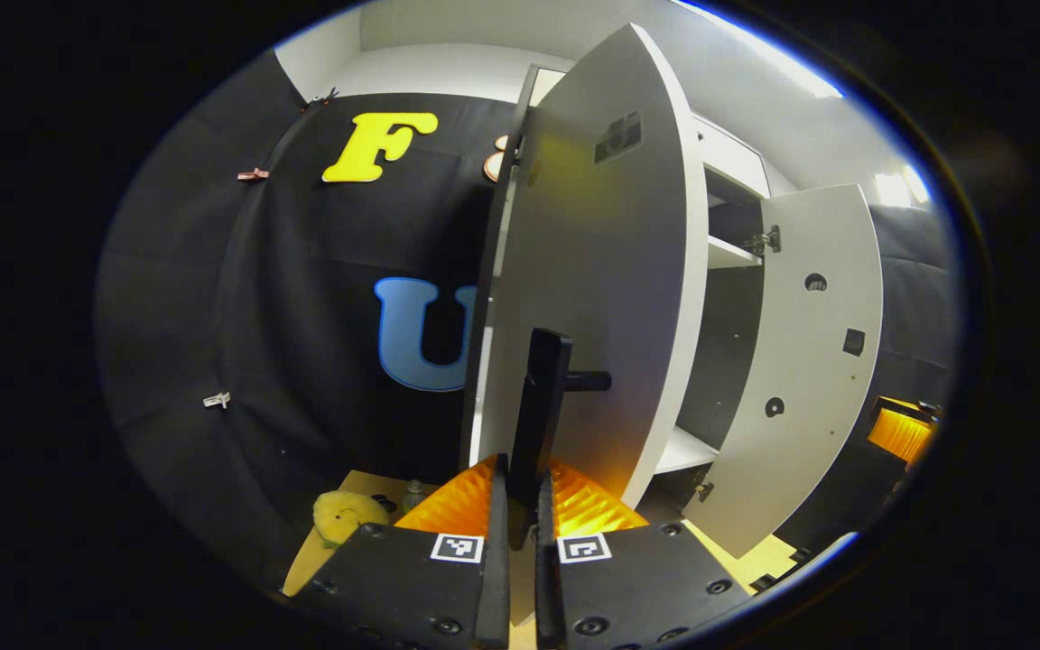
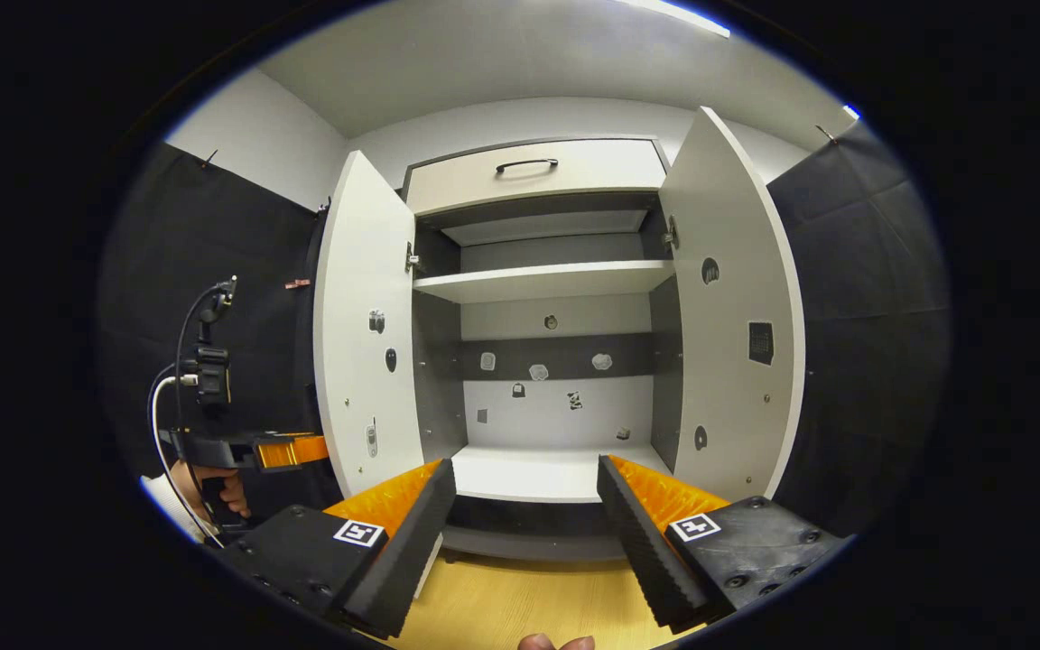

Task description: Open the right door of the double-door shoe cabinet with the right hand, and open the left door with the left hand.

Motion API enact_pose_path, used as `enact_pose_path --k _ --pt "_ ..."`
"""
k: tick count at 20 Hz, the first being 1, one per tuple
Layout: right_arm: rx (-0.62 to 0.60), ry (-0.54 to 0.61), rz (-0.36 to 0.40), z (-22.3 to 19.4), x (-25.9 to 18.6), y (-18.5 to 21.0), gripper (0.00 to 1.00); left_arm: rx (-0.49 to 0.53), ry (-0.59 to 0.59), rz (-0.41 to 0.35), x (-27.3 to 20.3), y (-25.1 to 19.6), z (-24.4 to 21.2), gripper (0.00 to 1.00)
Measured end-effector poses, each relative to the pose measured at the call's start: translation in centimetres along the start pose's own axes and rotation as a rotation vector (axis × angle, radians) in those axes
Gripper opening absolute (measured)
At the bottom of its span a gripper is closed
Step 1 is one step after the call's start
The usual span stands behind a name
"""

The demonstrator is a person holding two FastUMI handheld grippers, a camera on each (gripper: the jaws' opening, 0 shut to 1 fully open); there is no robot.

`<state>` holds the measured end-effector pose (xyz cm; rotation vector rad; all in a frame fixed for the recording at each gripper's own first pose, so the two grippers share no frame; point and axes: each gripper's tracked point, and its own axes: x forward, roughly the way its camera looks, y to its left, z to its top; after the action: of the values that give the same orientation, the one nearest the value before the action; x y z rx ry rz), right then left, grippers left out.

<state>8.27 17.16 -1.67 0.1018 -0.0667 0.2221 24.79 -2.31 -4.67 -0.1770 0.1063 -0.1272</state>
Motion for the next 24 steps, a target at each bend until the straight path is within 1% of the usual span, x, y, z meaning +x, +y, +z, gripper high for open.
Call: enact_pose_path --k 3,4,5,6,7,9,11,15,17,19,20,21,24 --pt "-0.005 -0.002 0.002 0.0 0.0 0.6 0.99 -0.020 0.003 0.034 0.0 1.1 0.1 0.15" --pt "-0.005 -0.002 0.000 0.0 0.0 0.6 0.99 -0.035 -0.004 0.040 0.2 1.1 0.3 0.12" --pt "-0.007 -0.001 0.000 0.1 -0.1 0.6 0.99 -0.063 0.005 0.010 0.5 0.4 0.2 0.09" --pt "-0.008 0.000 -0.001 0.0 -0.1 0.6 0.99 -0.100 0.009 -0.027 0.1 -0.7 0.2 0.12" --pt "-0.009 0.002 0.000 0.0 -0.2 0.6 0.99 -0.112 0.010 -0.034 -0.1 -1.3 0.0 0.12" --pt "-0.010 0.005 -0.002 -0.2 -0.2 0.9 0.99 -0.080 0.007 -0.015 -0.3 -0.9 0.3 0.12" --pt "-0.009 0.012 -0.005 -0.3 -0.3 0.6 0.99 -0.051 0.004 0.009 -0.2 0.5 0.3 0.12" --pt "0.013 0.025 -0.014 -0.6 -0.6 -0.2 0.99 -0.024 -0.005 0.044 -0.5 0.7 0.3 0.10" --pt "0.021 0.030 -0.020 -0.6 -0.8 -0.7 0.99 -0.010 -0.018 0.058 -1.5 0.3 0.5 0.10" --pt "0.019 0.030 -0.024 -0.4 -0.8 -1.1 0.99 0.013 -0.055 0.085 -2.5 0.0 1.4 0.13" --pt "0.012 0.026 -0.026 -0.3 -0.9 -1.4 0.99 0.021 -0.074 0.095 -3.1 -0.4 1.8 0.19" --pt "0.002 0.023 -0.031 -0.1 -1.0 -1.8 0.99 0.031 -0.083 0.099 -3.6 -0.8 2.2 0.18" --pt "0.000 0.015 -0.046 0.4 -1.0 -3.0 0.99 0.070 -0.101 0.122 -5.2 -2.1 3.1 0.38"
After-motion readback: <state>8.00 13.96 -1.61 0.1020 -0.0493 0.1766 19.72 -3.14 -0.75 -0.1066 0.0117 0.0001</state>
